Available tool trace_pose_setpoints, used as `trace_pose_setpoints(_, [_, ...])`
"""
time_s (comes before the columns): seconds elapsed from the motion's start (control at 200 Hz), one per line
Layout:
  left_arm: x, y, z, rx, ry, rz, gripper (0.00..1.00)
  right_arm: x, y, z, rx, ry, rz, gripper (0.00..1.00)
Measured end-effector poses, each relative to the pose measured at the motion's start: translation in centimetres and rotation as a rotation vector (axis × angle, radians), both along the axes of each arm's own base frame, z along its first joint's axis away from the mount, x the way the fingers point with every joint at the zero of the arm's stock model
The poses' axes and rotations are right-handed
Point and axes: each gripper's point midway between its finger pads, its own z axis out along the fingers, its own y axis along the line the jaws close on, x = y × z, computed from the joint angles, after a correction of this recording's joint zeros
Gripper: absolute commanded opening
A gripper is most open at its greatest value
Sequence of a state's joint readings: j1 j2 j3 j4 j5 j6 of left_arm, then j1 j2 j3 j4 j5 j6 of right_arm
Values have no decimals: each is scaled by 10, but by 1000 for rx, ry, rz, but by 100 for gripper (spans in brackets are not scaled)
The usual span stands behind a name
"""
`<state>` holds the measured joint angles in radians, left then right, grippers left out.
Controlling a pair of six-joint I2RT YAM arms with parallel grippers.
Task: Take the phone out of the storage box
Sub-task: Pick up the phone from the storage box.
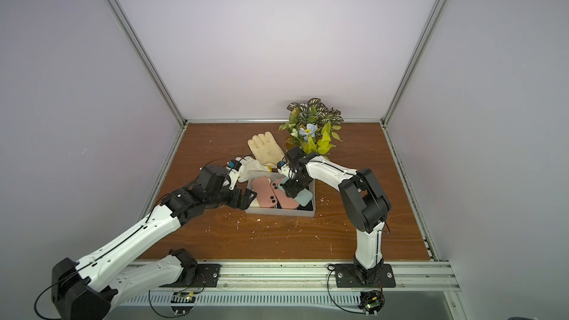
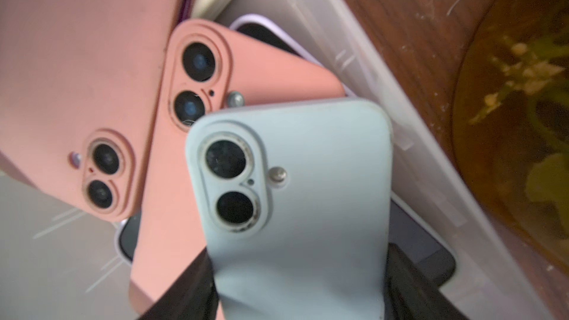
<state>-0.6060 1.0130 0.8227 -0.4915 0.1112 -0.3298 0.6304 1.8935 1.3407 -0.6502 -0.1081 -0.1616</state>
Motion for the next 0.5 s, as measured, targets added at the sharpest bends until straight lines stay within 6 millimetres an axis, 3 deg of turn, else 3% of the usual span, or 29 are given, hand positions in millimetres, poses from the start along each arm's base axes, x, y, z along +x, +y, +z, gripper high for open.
trace_pose_setpoints(0.15, [12,6,14,-136,23,61,100,-1,5,14,12,-24,0,54])
trace_pose_setpoints(0.305, [37,16,36,-373,51,137,100,2,19,52,50,-107,38,54])
trace_pose_setpoints(0.5, [37,-18,41,-557,179,8,99,11,49,115,129,-232,112,54])
